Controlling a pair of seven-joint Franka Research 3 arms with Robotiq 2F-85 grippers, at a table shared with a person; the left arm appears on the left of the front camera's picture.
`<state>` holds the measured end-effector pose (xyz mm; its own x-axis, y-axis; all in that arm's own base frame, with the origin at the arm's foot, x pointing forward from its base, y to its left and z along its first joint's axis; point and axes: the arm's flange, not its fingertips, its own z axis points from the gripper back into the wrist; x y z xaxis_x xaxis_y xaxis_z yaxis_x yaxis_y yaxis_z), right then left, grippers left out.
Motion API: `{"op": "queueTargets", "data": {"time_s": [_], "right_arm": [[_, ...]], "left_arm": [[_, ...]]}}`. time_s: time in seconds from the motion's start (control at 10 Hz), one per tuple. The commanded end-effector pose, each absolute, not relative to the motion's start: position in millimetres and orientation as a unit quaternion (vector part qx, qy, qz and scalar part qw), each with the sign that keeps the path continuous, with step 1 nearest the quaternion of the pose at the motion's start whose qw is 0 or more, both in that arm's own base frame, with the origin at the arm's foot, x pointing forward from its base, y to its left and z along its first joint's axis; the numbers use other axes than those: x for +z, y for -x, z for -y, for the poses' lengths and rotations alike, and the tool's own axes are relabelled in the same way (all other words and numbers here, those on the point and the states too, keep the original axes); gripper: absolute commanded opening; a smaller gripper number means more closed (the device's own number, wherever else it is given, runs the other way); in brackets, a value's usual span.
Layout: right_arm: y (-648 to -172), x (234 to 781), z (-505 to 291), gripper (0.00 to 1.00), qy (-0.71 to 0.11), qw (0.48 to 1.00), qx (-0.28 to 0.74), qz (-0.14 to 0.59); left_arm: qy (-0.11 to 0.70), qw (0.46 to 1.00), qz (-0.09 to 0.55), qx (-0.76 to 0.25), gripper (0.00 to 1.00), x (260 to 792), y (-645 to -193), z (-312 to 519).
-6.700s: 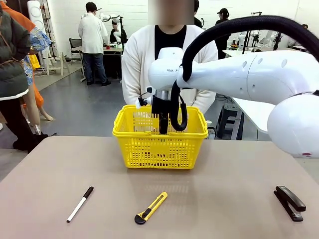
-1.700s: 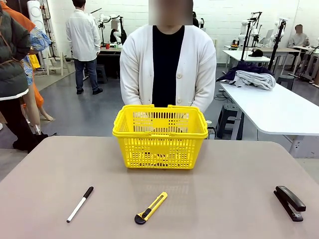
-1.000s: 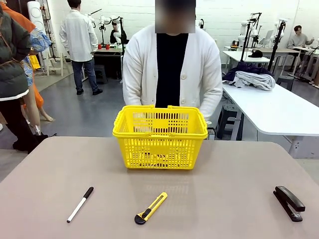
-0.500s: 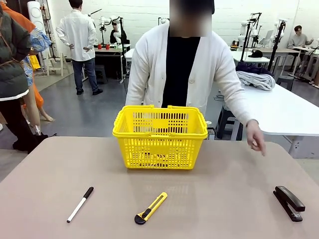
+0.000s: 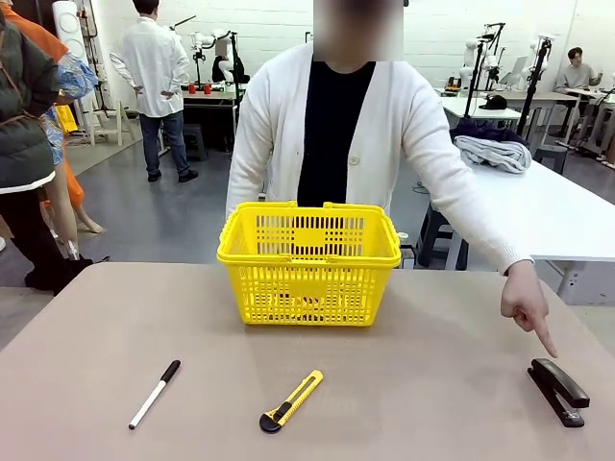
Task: Place the items the person wants into the basket.
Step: Pick up the item the person points to and place it in the Market Basket.
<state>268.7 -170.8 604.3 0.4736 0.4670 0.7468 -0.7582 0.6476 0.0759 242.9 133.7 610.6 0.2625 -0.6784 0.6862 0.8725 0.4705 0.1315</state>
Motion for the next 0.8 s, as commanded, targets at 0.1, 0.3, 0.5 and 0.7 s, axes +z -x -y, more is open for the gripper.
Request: {"op": "queueTargets", "data": {"time_s": [0.1,0.3,0.5,0.7], "right_arm": [[-269,605,171,1.00,-0.208,0.832,0.368,0.359],[-269,605,171,1.00,-0.208,0.832,0.368,0.359],[-267,610,159,1.00,-0.176,0.884,0.323,0.288],[-279,624,129,1.00,-0.151,0.931,0.276,0.187]], "left_arm": [[0.135,0.788,0.347,-0.490,1.00,611,-244,-132],[0.135,0.788,0.347,-0.490,1.00,611,-244,-132],[0.135,0.788,0.347,-0.490,1.00,611,-244,-132],[0.135,0.788,0.347,-0.490,1.00,611,-244,-132]]}}
